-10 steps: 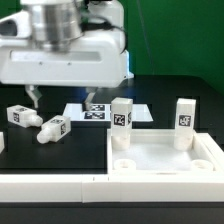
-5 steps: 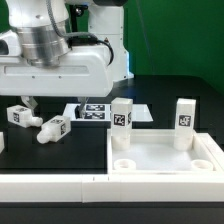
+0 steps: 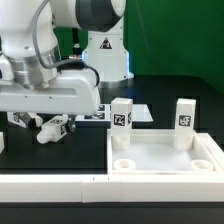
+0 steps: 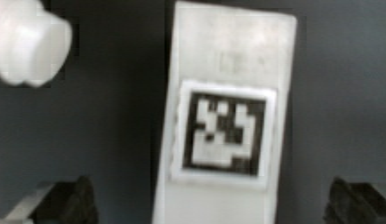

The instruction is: Assemble square table

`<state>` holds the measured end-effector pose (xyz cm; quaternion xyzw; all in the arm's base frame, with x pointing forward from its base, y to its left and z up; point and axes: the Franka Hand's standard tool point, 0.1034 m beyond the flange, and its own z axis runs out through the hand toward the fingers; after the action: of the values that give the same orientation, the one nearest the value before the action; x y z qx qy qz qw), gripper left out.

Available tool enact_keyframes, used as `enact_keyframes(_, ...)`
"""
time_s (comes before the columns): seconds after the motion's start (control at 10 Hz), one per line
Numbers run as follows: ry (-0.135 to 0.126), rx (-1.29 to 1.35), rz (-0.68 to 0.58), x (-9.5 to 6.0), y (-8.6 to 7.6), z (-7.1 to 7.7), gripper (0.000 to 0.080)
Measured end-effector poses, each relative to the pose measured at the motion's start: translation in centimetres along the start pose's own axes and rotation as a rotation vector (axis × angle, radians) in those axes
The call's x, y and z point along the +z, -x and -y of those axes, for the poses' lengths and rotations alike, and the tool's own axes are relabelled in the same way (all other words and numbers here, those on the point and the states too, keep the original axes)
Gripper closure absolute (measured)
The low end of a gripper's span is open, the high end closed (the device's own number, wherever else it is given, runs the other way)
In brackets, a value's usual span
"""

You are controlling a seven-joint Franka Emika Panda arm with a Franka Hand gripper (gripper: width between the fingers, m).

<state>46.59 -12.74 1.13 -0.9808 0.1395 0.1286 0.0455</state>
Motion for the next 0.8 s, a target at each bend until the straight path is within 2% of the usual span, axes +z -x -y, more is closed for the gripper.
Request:
enact_keyframes(0.1, 0.0, -0.001, -0.001, 0.0, 0.0, 0.0, 0.0298)
enact_keyframes(0.2, 0.0, -0.001, -0.001, 0.0, 0.0, 0.0, 0.0298)
enact_keyframes(0.3, 0.0, -0.001, 0.0, 0.0, 0.0, 0.0, 0.0436)
enact_keyframes(0.4, 0.0, -0.001, 0.0, 0.0, 0.0, 0.0, 0.0515)
enact_keyframes(0.6, 0.001, -0.024, -0.001, -0.1, 0.0, 0.3, 0.0515)
enact_keyframes(0.7, 0.013, -0.054, -0.04, -0.8, 0.8, 2.3, 0.0515)
enact_keyframes(0.8, 0.056, -0.215, -0.13, -2.0, 2.4, 4.2, 0.0515)
